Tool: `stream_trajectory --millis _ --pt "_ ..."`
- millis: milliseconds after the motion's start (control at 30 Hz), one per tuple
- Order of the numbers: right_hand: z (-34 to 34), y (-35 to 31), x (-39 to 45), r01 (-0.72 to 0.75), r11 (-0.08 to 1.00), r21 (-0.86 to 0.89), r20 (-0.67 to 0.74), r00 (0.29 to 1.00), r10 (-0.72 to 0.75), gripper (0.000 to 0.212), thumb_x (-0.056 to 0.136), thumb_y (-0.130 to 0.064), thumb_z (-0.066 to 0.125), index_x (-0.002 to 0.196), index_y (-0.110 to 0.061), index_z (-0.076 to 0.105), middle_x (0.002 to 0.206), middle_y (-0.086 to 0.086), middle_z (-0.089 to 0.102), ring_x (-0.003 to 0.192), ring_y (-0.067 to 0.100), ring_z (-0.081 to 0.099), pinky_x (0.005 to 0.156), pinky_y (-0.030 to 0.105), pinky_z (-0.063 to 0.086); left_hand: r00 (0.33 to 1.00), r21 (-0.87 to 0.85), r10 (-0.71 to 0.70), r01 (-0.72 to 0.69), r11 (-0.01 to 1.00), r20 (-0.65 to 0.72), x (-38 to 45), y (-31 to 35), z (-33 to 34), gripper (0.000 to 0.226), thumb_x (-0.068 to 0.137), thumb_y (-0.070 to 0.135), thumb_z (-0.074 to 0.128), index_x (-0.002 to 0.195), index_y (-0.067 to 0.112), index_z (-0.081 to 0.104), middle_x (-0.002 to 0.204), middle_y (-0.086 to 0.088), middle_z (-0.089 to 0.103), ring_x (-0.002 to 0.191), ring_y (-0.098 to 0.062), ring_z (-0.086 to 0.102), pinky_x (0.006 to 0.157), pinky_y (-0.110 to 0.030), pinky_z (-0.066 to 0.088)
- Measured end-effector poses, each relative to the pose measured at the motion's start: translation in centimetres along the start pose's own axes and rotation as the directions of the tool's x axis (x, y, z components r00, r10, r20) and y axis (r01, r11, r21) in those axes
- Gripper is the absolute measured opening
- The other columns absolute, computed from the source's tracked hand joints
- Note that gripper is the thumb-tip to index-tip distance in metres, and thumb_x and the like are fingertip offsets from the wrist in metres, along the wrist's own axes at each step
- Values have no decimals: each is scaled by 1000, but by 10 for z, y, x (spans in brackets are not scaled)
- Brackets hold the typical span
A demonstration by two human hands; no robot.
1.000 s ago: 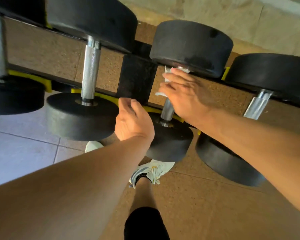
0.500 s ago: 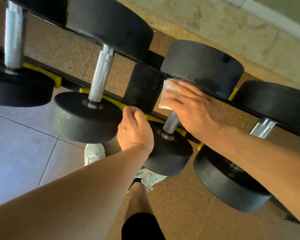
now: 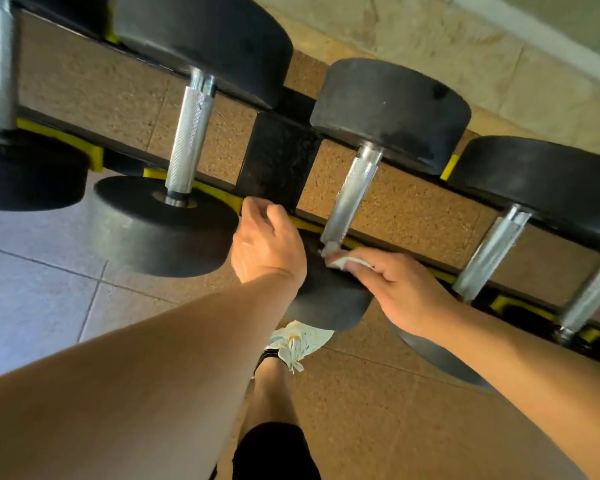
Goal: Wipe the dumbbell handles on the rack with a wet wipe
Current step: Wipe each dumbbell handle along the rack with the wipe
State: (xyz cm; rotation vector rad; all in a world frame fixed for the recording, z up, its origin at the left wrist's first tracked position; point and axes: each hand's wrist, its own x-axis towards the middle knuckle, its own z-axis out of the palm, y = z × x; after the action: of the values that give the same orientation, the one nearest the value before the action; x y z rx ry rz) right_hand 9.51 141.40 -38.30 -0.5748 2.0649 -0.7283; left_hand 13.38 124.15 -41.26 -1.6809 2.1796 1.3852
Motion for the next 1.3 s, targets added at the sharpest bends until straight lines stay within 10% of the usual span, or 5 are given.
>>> stream_trajectory --millis 233,600,833,1067,1300 --pt "-37 -2 10 -440 898 -20 -501 781 372 36 108 -35 36 114 -14 64 95 4 64 88 20 60 64 29 39 999 7 -14 14 1000 29 1 1 -1 26 99 31 34 104 23 58 91 0 59 82 -22 48 75 -34 30" --pt "15 -57 -15 -277 961 14 -336 904 265 35 107 -36 38 78 -22 52 68 -7 52 67 11 51 60 34 34 997 46 -21 17 999 76 -3 6 -5 25 100 32 32 106 26 56 78 9 47 77 -18 46 74 -32 29" --pt "-21 -50 59 -56 372 926 -359 166 918 31 104 -45 43 118 -22 59 113 0 65 100 13 63 77 26 54 999 40 -12 10 999 51 0 5 -3 22 99 31 33 102 25 55 91 0 56 85 -25 49 76 -34 33" --pt "19 -82 63 -453 815 361 -613 543 574 48 100 -10 50 146 -19 43 127 11 64 109 26 66 71 29 57 999 72 -24 21 997 29 -2 7 -2 26 100 30 34 106 22 58 90 1 53 83 -23 44 75 -33 29" --pt "11 -81 12 -491 863 -122 -177 866 468 36 100 -9 44 131 -17 60 98 6 64 86 22 63 64 24 37 1000 66 -21 20 998 19 -2 9 -2 19 98 31 36 98 26 54 88 0 55 84 -24 47 76 -33 30"
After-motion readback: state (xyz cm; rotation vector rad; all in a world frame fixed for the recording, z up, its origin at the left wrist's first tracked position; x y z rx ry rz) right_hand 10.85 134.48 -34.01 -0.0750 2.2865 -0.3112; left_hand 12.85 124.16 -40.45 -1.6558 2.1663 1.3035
